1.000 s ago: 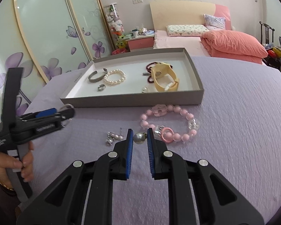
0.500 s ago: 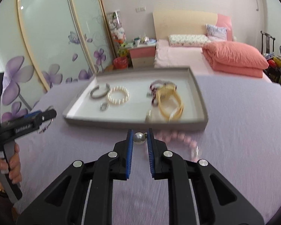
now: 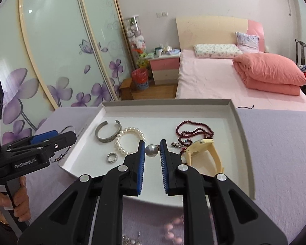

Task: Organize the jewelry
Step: 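Carry the bangle and earring into the tray and open both grippers, then grasp the pink bead bracelet with the right gripper while the left gripper grasps the silver stud earrings, then carry the bracelet and stud earrings into the tray and open both grippers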

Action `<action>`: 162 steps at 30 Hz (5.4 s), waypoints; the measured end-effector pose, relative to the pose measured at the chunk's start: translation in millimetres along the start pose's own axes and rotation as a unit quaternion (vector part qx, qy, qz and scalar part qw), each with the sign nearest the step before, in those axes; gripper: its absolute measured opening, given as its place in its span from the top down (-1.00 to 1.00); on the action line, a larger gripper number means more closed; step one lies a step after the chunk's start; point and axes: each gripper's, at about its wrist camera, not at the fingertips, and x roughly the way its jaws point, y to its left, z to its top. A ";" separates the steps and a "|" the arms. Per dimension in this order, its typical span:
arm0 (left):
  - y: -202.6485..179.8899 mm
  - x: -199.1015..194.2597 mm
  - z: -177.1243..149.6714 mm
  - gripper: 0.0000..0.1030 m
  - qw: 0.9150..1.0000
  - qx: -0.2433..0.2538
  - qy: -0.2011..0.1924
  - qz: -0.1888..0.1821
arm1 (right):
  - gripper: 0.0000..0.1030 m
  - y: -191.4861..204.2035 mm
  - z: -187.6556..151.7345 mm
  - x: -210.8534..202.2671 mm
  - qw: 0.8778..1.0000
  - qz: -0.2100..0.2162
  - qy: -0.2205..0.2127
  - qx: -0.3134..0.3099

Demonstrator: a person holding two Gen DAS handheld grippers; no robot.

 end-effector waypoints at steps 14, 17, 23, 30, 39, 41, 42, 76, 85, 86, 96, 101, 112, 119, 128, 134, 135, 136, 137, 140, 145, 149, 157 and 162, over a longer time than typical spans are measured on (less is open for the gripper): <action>-5.5 29.5 3.1 -0.33 1.000 0.006 0.017 -0.005 | 0.13 -11.2 -7.4 -2.7 1.000 0.002 0.007 0.004; -7.9 33.5 3.4 -0.33 1.000 0.007 0.020 -0.005 | 0.13 -17.6 -7.8 -5.9 1.000 -0.006 0.004 0.011; -8.2 39.6 4.4 -0.36 1.000 -0.002 0.031 -0.004 | 0.13 -28.6 -10.8 -17.2 1.000 -0.016 -0.005 0.021; 1.5 20.6 1.7 -0.45 1.000 -0.007 0.015 0.001 | 0.13 -39.6 -19.7 -40.5 0.999 -0.020 -0.018 0.031; 17.5 -20.4 -21.8 -0.48 1.000 -0.013 0.002 0.000 | 0.13 -54.2 -42.5 -72.6 0.998 -0.032 -0.024 0.050; 18.0 -29.0 -31.1 -0.49 1.000 -0.010 -0.002 0.000 | 0.13 -56.2 -49.4 -75.9 0.998 -0.036 -0.020 0.054; 17.8 -32.8 -35.3 -0.49 1.000 -0.007 -0.003 0.001 | 0.13 -56.8 -54.2 -78.0 0.998 -0.038 -0.017 0.057; -21.7 -32.3 -109.3 -0.59 0.997 0.047 0.047 -0.037 | 0.25 -64.8 -83.0 -32.6 0.991 -0.105 0.084 0.020; -41.7 -25.8 -115.1 -0.59 0.995 0.066 0.055 -0.047 | 0.64 -64.0 -84.4 -34.7 0.990 -0.115 0.085 0.013; -45.5 -25.5 -116.1 -0.59 0.995 0.071 0.057 -0.049 | 0.64 -64.9 -85.4 -36.9 0.990 -0.113 0.085 0.016; -93.8 -9.5 -125.4 -0.59 0.988 0.123 0.073 -0.058 | 0.65 -73.9 -80.4 -85.6 0.994 -0.069 0.030 0.075; -113.6 4.4 -127.5 -0.34 0.986 0.133 0.084 -0.052 | 0.64 -69.2 -71.5 -98.7 0.995 -0.058 0.010 0.075; -129.4 5.2 -130.9 0.77 0.985 0.154 0.070 -0.030 | 0.64 -71.8 -66.3 -98.8 0.996 -0.041 0.009 0.084; -111.0 -2.5 -124.4 0.78 0.986 0.143 0.068 -0.050 | 0.64 -60.3 -60.4 -102.6 0.997 -0.028 0.002 0.074; -74.9 -29.3 -97.7 0.78 0.993 0.109 0.032 -0.036 | 0.64 -35.8 -47.5 -101.8 0.999 -0.007 -0.005 0.049; -50.9 -44.8 -80.6 0.78 0.996 0.079 0.012 -0.026 | 0.64 -19.6 -42.1 -102.4 0.999 -0.001 -0.011 0.031; -48.2 -46.6 -79.3 0.78 0.997 0.076 0.009 -0.025 | 0.64 -17.5 -41.2 -101.9 1.000 -0.001 -0.011 0.028; -44.7 -48.6 -77.9 0.78 0.997 0.072 0.007 -0.024 | 0.64 -15.2 -40.8 -101.3 1.000 -0.002 -0.011 0.024; -42.2 -49.8 -77.1 0.78 0.997 0.069 0.006 -0.023 | 0.64 -13.3 -41.1 -100.7 1.000 -0.002 -0.011 0.022; -36.8 -52.4 -76.8 0.78 0.998 0.064 0.006 -0.021 | 0.64 -8.4 -41.8 -97.9 1.000 -0.001 -0.009 0.020; -28.7 -52.7 -76.4 0.78 0.998 0.055 0.008 -0.018 | 0.64 -6.0 -43.8 -96.6 1.000 -0.002 -0.005 0.017; -23.5 -53.2 -76.1 0.78 0.999 0.049 0.007 -0.015 | 0.64 -5.6 -44.4 -96.3 1.000 -0.003 -0.006 0.017; -13.0 -53.1 -77.7 0.78 0.999 0.039 0.009 -0.008 | 0.64 -5.1 -46.9 -95.0 1.000 -0.003 -0.003 0.018; -9.0 -52.0 -77.4 0.78 0.999 0.034 0.010 -0.007 | 0.64 -5.0 -46.8 -95.0 1.000 -0.004 -0.004 0.017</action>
